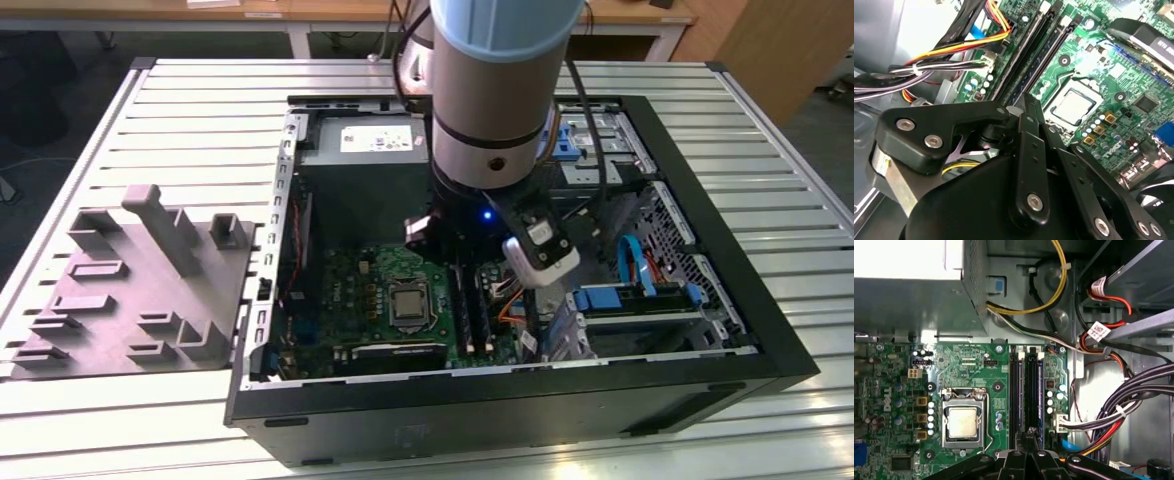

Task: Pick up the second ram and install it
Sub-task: 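Press down the second ram until it locks into place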

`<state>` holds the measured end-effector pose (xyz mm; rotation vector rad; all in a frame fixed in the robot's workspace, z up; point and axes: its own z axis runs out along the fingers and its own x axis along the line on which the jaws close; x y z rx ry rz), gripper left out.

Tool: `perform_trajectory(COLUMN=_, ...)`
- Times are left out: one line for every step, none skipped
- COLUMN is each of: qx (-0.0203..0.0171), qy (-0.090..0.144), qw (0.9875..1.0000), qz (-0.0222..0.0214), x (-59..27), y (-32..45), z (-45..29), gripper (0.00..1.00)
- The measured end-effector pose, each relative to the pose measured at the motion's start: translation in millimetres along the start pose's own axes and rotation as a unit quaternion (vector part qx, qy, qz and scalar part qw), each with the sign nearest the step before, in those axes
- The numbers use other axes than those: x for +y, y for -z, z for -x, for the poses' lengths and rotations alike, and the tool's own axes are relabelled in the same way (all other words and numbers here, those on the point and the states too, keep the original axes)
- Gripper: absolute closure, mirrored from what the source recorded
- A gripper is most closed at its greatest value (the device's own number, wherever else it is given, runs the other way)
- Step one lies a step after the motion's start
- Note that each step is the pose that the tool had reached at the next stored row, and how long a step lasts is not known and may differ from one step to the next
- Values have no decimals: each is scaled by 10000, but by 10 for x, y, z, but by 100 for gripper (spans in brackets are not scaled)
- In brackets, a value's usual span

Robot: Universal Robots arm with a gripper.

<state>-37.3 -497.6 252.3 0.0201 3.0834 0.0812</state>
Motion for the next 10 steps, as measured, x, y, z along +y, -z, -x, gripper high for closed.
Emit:
perform_trajectory(qx=0, qy=0, qw=10000, qz=-1, x=1, y=9, z=0, gripper=90)
perform_trajectory(qx=0, qy=-1, qw=10000, qz=0, x=2, y=17, z=0, gripper=90)
perform_trajectory(qx=0, qy=-1, qw=10000, qz=1, x=3, y=23, z=0, gripper=90)
perform_trajectory(qx=-1, qy=-1, qw=10000, qz=2, x=3, y=22, z=0, gripper=90)
perform_trajectory(qx=-1, qy=-1, qw=10000, qz=2, x=3, y=23, z=0, gripper=90)
perform_trajectory(qx=-1, qy=-1, qw=10000, qz=2, x=3, y=23, z=0, gripper=90)
perform_trajectory(qx=0, qy=-1, qw=10000, qz=1, x=3, y=24, z=1, gripper=90)
perform_trajectory(qx=0, qy=-1, qw=10000, qz=1, x=3, y=25, z=1, gripper=90)
perform_trajectory(qx=0, qy=-1, qw=10000, qz=1, x=3, y=25, z=1, gripper=90)
perform_trajectory(qx=0, qy=-1, qw=10000, qz=1, x=3, y=25, z=1, gripper=90)
